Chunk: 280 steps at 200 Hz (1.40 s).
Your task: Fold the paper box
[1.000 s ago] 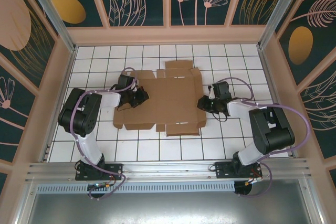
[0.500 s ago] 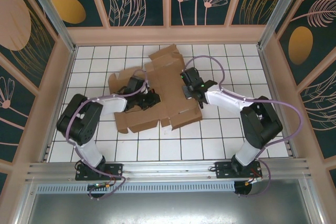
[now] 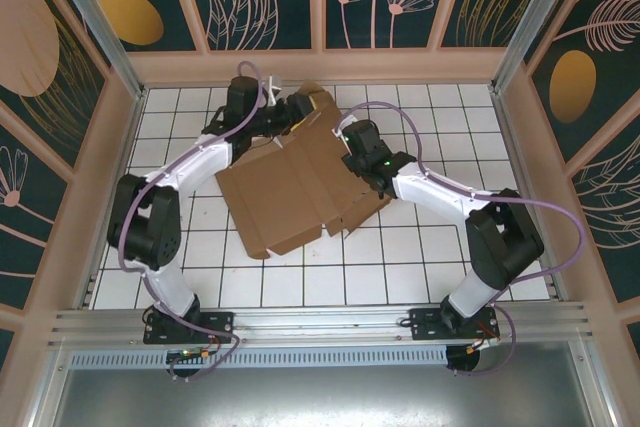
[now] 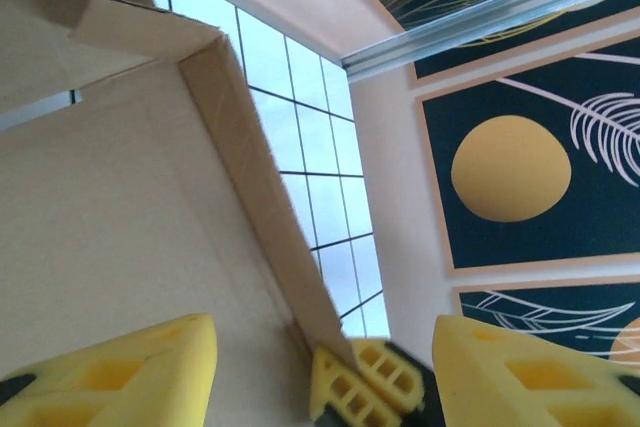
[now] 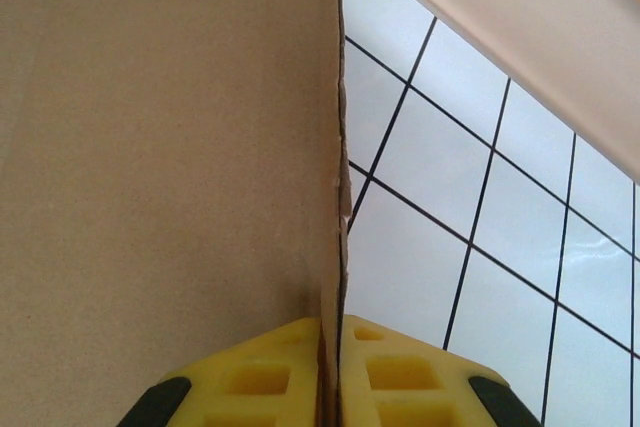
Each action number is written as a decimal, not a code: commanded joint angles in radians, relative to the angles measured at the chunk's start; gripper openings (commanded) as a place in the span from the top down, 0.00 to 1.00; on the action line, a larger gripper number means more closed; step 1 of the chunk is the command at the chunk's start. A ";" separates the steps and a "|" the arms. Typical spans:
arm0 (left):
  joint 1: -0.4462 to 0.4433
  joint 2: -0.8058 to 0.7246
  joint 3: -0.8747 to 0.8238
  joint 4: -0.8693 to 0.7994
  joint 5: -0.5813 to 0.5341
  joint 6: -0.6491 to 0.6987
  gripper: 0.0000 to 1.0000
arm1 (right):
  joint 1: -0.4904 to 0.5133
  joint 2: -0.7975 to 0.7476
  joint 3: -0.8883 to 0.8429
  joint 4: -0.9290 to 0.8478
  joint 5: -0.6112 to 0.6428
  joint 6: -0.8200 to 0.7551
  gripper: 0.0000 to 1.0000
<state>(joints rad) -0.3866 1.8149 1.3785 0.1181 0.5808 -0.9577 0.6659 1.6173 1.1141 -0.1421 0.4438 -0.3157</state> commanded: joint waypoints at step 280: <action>0.022 0.295 0.261 -0.056 -0.068 -0.247 1.00 | 0.241 -0.217 -0.019 0.078 -0.092 0.112 0.65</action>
<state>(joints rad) -0.3855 2.1742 1.7058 -0.1188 0.5442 -1.1030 0.8497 1.4368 1.0992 -0.0399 0.5003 -0.3573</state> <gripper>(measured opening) 0.051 0.392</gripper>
